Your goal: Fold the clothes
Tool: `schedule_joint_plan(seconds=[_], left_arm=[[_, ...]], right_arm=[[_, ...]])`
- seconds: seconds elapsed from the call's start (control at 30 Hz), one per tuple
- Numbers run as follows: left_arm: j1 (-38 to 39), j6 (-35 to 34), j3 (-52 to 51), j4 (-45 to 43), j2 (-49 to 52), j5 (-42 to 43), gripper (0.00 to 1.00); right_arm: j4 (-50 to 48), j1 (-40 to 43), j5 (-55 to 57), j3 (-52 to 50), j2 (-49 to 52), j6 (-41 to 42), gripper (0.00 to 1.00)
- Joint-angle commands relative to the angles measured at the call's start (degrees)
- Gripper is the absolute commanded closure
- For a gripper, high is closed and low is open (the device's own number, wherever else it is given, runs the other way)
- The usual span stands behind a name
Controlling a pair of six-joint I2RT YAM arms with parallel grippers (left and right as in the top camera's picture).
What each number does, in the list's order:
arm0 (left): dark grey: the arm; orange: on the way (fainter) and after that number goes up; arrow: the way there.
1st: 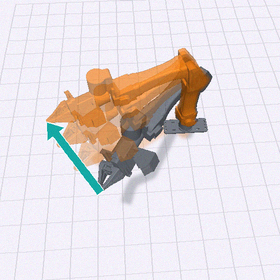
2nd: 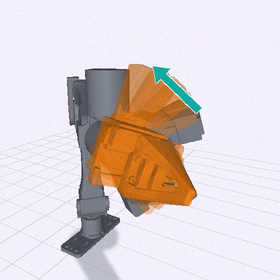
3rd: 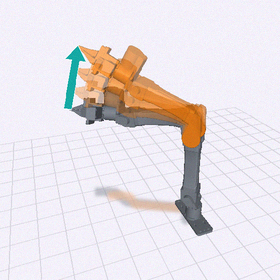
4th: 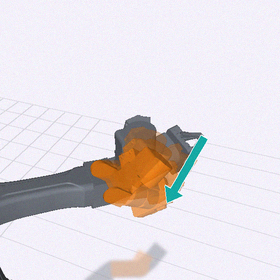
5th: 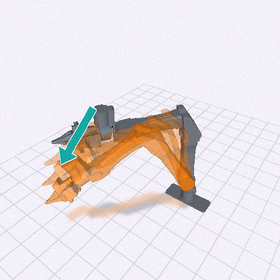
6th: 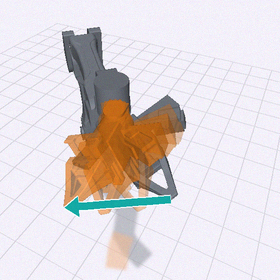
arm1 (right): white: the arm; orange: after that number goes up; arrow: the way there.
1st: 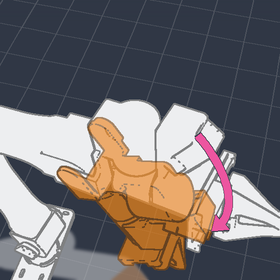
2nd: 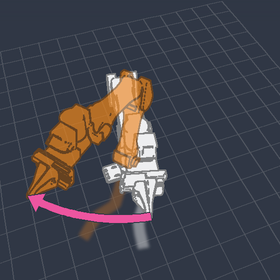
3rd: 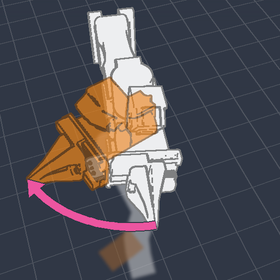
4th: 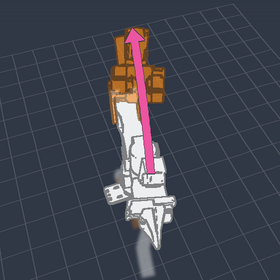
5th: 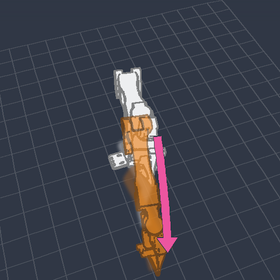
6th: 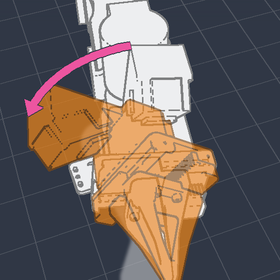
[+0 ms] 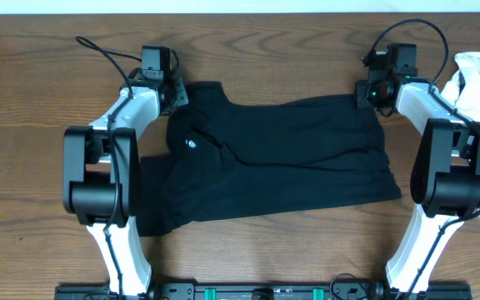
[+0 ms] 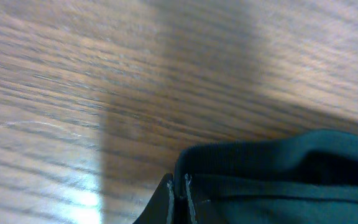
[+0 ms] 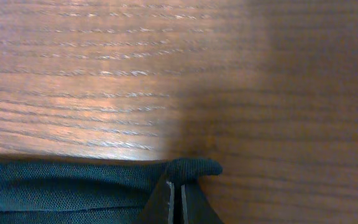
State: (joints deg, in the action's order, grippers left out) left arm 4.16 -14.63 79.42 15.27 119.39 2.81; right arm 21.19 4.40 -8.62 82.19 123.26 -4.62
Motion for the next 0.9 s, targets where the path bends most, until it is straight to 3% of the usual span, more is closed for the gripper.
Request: schedule_joint_plan(seconds=[0.0,0.17,0.33,0.6,0.87], left_arm=[[-0.31,1.33,0.5,1.07,-6.45,-0.28,0.94],[-0.28,1.31,0.5,4.79,-12.94,-0.26,0.94],[-0.24,1.27,0.5,14.53,-18.78,-0.26,0.94],[-0.24,-1.6,0.5,34.56,-24.04,-0.09,0.94],[-0.22,-1.97,0.46,48.39,-25.55,7.06,0.94]], right_arm=[[1.49,0.9,0.61,0.7,-2.34,-0.17,0.99],[3.89,0.9,-2.1,0.7,-7.37,-0.2,0.99],[8.98,1.03,-5.35,0.7,-13.09,-0.2,0.99],[26.47,2.32,-4.96,0.68,-21.09,-1.49,0.98],[40.98,4.2,-3.58,-0.37,-21.92,-1.44,0.99]])
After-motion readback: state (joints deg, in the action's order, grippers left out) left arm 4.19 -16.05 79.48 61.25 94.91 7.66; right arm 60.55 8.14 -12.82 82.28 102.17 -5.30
